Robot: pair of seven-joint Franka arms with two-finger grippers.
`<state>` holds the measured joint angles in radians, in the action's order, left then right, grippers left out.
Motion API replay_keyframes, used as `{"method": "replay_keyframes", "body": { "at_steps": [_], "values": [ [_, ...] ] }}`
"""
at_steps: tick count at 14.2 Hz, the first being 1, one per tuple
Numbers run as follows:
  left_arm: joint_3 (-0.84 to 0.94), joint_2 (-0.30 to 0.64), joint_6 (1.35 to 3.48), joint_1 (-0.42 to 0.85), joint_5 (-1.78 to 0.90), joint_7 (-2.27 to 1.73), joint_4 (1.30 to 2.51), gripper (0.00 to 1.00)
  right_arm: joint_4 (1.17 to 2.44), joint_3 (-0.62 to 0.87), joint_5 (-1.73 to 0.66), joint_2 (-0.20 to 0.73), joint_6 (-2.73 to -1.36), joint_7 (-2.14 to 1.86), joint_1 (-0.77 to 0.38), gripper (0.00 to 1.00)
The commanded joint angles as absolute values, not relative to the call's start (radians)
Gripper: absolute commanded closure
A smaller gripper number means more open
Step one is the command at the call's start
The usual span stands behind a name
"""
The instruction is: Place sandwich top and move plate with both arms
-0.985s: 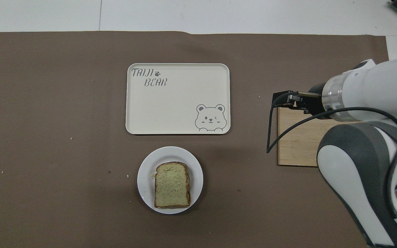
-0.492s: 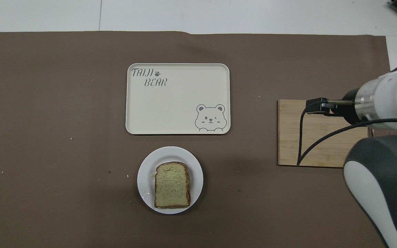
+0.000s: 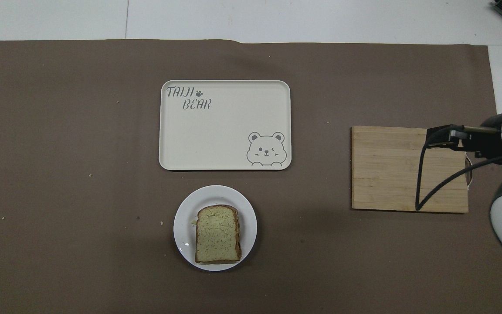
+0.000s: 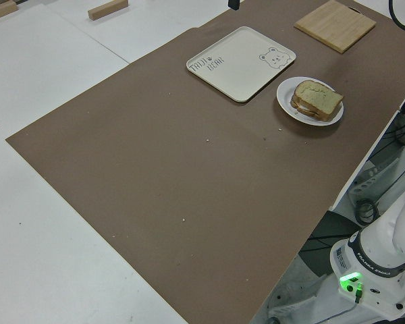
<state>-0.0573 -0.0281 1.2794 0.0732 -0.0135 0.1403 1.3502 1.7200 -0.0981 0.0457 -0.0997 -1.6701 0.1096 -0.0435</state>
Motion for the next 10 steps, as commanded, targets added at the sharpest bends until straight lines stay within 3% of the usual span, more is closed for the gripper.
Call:
{"method": "replay_keyframes", "body": {
  "at_steps": [1,10],
  "values": [
    [-0.058,-0.055,1.275,0.074,-0.005,0.132,1.379,0.0,1.669,-0.084,0.054,-0.083,-1.631,0.068,-0.035,0.0],
    [-0.058,-0.055,1.278,0.078,-0.006,0.13,1.379,0.0,1.641,-0.08,0.025,-0.078,-1.582,0.031,-0.052,0.0]
  ]
}}
